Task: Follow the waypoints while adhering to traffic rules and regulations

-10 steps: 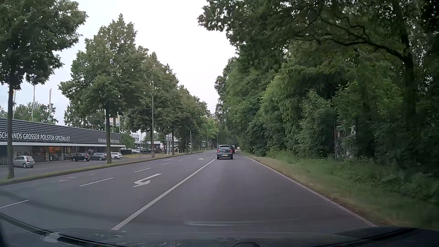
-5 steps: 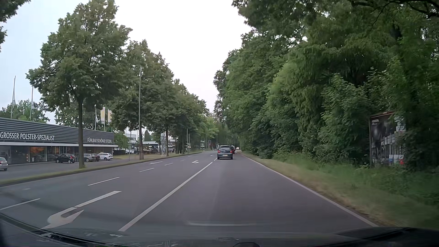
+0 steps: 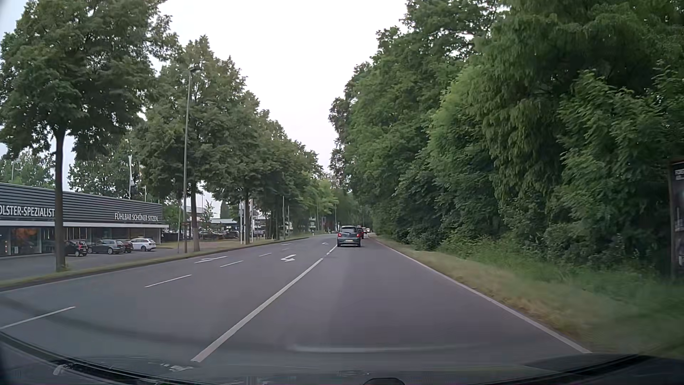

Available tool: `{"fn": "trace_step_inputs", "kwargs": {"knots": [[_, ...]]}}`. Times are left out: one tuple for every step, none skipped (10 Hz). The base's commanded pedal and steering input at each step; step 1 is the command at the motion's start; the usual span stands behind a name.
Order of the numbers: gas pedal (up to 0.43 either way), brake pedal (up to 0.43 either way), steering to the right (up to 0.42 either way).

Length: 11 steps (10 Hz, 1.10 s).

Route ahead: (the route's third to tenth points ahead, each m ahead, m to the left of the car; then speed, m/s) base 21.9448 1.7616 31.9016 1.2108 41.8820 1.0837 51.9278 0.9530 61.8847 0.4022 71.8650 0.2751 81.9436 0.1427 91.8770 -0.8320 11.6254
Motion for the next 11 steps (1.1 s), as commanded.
{"fn": "trace_step_inputs", "kwargs": {"knots": [[0.228, 0.000, 0.003], [0.228, 0.000, 0.002], [0.228, 0.000, 0.002], [0.228, 0.000, 0.002], [0.228, 0.000, 0.002], [0.228, 0.000, 0.002], [0.228, 0.000, 0.002], [0.220, 0.000, 0.002], [0.209, 0.000, 0.002], [0.209, 0.000, 0.002], [0.209, 0.000, 0.002]]}}
